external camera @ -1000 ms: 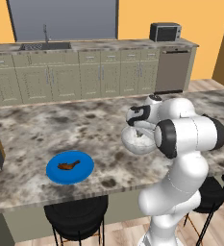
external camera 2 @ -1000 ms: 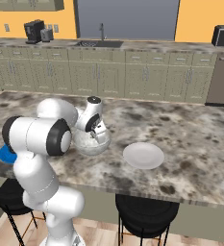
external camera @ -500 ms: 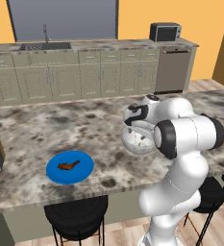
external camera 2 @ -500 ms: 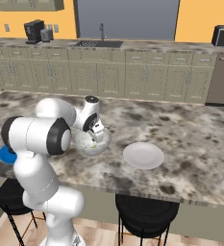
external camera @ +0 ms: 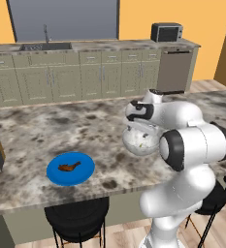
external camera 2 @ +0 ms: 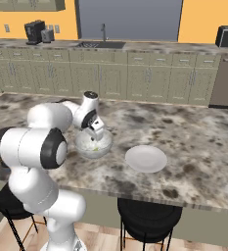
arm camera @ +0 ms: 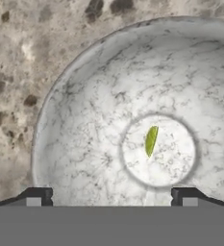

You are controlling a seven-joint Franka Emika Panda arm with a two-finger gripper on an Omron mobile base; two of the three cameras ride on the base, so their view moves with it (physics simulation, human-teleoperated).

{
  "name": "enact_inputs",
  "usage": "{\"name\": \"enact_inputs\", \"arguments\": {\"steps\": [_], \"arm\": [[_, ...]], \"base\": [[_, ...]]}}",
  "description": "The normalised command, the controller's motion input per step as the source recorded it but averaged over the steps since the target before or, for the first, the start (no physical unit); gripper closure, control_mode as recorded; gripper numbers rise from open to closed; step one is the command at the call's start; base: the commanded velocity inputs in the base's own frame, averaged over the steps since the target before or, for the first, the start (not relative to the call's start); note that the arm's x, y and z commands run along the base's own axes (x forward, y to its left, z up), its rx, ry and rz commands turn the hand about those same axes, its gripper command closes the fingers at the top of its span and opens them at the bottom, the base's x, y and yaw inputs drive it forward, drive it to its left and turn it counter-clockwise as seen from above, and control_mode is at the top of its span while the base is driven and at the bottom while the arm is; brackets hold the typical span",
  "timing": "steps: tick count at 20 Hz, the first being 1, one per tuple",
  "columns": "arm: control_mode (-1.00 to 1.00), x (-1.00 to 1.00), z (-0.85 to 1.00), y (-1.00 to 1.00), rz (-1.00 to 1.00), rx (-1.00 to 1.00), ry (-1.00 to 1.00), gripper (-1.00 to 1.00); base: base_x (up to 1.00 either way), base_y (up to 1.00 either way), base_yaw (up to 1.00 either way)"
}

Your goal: Pick the chicken drumstick and lemon wedge from their plates and place them in the bowl. Then put the bowl in the fridge.

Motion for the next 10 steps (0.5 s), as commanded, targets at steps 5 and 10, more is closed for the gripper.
{"name": "enact_inputs", "arguments": {"steps": [5, 10], "arm": [[-1.00, -0.46, 0.34, 0.23, 0.27, 0.00, 0.00, -1.00], [-1.00, -0.44, 0.29, 0.35, 0.21, 0.00, -0.02, -1.00]], "base": [[0.00, 0.00, 0.00], [0.00, 0.00, 0.00]]}}
